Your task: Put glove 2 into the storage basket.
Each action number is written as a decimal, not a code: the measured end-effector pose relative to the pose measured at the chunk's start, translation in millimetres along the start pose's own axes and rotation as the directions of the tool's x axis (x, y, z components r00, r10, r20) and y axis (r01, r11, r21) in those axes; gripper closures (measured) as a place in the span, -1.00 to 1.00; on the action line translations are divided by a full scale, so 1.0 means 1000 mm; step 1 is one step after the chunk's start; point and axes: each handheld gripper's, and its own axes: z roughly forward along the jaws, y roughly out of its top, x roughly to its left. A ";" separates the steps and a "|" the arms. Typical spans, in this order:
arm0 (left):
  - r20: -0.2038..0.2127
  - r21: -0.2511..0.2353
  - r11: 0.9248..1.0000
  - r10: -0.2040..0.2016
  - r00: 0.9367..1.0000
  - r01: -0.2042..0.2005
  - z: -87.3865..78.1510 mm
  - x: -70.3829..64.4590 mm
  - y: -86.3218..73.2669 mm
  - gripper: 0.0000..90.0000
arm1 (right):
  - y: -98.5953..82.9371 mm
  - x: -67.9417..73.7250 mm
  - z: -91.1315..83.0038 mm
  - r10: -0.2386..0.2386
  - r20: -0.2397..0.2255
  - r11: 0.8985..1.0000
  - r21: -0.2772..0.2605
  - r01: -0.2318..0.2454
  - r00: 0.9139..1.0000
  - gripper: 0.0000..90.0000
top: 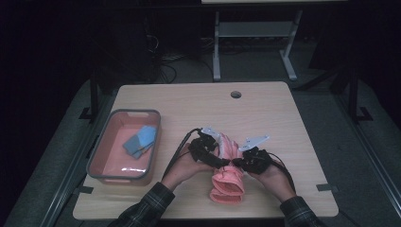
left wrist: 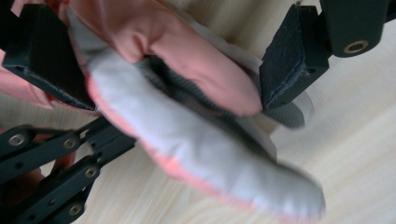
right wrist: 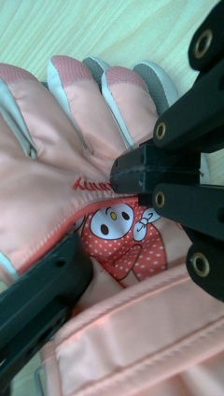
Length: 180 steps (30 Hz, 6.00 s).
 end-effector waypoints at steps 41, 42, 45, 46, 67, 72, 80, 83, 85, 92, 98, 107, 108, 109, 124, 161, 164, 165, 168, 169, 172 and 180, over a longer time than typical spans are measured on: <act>0.219 0.061 0.994 -0.107 0.970 0.096 0.022 0.020 -0.019 0.07 | -0.006 -0.006 0.007 0.015 -0.054 1.000 -0.004 -0.015 0.998 1.00; 0.221 0.060 0.994 -0.103 0.970 0.092 0.021 0.020 -0.018 0.12 | -0.007 -0.007 0.007 0.016 -0.058 1.000 -0.008 -0.016 0.998 1.00; 0.233 0.058 0.995 -0.095 0.968 0.083 0.020 0.021 -0.018 0.22 | -0.009 -0.012 0.001 0.045 -0.096 0.999 -0.024 -0.048 0.994 0.92; 0.238 0.054 0.994 -0.103 0.966 0.092 0.019 0.022 -0.018 0.24 | -0.011 -0.015 -0.002 0.049 -0.109 0.998 -0.040 -0.054 0.993 0.78; 0.268 -0.010 0.996 -0.081 0.960 0.087 -0.014 0.020 -0.003 0.32 | -0.059 -0.054 -0.013 0.204 0.158 0.977 -0.090 -0.191 0.966 -0.43; 0.255 -0.021 0.997 -0.065 0.965 0.073 -0.025 0.019 0.005 0.32 | -0.062 -0.050 -0.008 0.179 0.190 0.980 -0.118 -0.158 0.965 -0.51; 0.239 -0.061 0.995 -0.064 0.969 0.081 -0.057 0.022 0.016 0.31 | -0.063 -0.050 -0.005 0.191 0.200 0.977 -0.133 -0.166 0.961 -0.67; 0.228 -0.067 0.994 -0.067 0.971 0.084 -0.070 0.024 0.020 0.31 | -0.063 -0.050 -0.005 0.191 0.200 0.977 -0.133 -0.167 0.961 -0.67; 0.223 -0.069 0.994 -0.063 0.973 0.080 -0.080 0.026 0.021 0.31 | -0.063 -0.050 -0.005 0.198 0.200 0.975 -0.137 -0.173 0.960 -0.69; 0.187 -0.079 0.993 -0.075 0.980 0.091 -0.113 0.036 0.023 0.31 | -0.063 -0.050 -0.005 0.198 0.205 0.976 -0.133 -0.173 0.959 -0.69; 0.142 -0.098 0.989 -0.097 0.985 0.111 -0.149 0.051 0.019 0.31 | -0.063 -0.050 -0.005 0.200 0.205 0.975 -0.133 -0.175 0.958 -0.69; 0.088 -0.143 0.976 -0.154 0.984 0.166 -0.207 0.077 0.000 0.31 | -0.063 -0.050 -0.005 0.206 0.209 0.974 -0.136 -0.180 0.956 -0.69; 0.081 -0.146 0.974 -0.163 0.983 0.173 -0.214 0.080 -0.003 0.31 | -0.063 -0.050 -0.005 0.211 0.210 0.973 -0.136 -0.185 0.955 -0.69; 0.074 -0.150 0.973 -0.168 0.983 0.178 -0.220 0.083 -0.007 0.31 | -0.063 -0.050 -0.005 0.210 0.212 0.974 -0.133 -0.184 0.954 -0.69; -0.071 -0.147 0.952 -0.281 0.957 0.269 -0.270 0.130 -0.056 0.30 | -0.062 -0.050 -0.005 0.217 0.218 0.972 -0.137 -0.190 0.952 -0.69; -0.144 -0.024 0.934 -0.357 0.923 0.357 -0.218 0.165 -0.101 -0.51 | -0.062 -0.050 -0.005 0.220 0.219 0.972 -0.137 -0.193 0.951 -0.69; -0.166 -0.041 0.939 -0.342 0.925 0.340 -0.224 0.163 -0.100 -0.63 | -0.062 -0.050 -0.005 0.219 0.219 0.972 -0.137 -0.192 0.951 -0.69; -0.174 -0.048 0.941 -0.339 0.925 0.336 -0.226 0.162 -0.100 -0.64 | -0.062 -0.050 -0.005 0.219 0.219 0.972 -0.136 -0.193 0.951 -0.69; -0.194 -0.057 0.948 -0.318 0.928 0.314 -0.233 0.159 -0.097 -0.67 | -0.062 -0.050 -0.005 0.218 0.218 0.972 -0.136 -0.192 0.951 -0.69; -0.196 -0.067 0.948 -0.318 0.928 0.311 -0.234 0.157 -0.096 -0.68 | -0.062 -0.051 -0.005 0.216 0.218 0.972 -0.135 -0.190 0.952 -0.69; -0.204 -0.077 0.953 -0.304 0.931 0.294 -0.240 0.153 -0.094 -0.69 | -0.062 -0.051 -0.005 0.214 0.216 0.973 -0.135 -0.188 0.953 -0.70; -0.232 -0.101 0.962 -0.271 0.934 0.254 -0.258 0.142 -0.091 -0.69 | -0.062 -0.051 -0.005 0.215 0.216 0.973 -0.133 -0.189 0.952 -0.71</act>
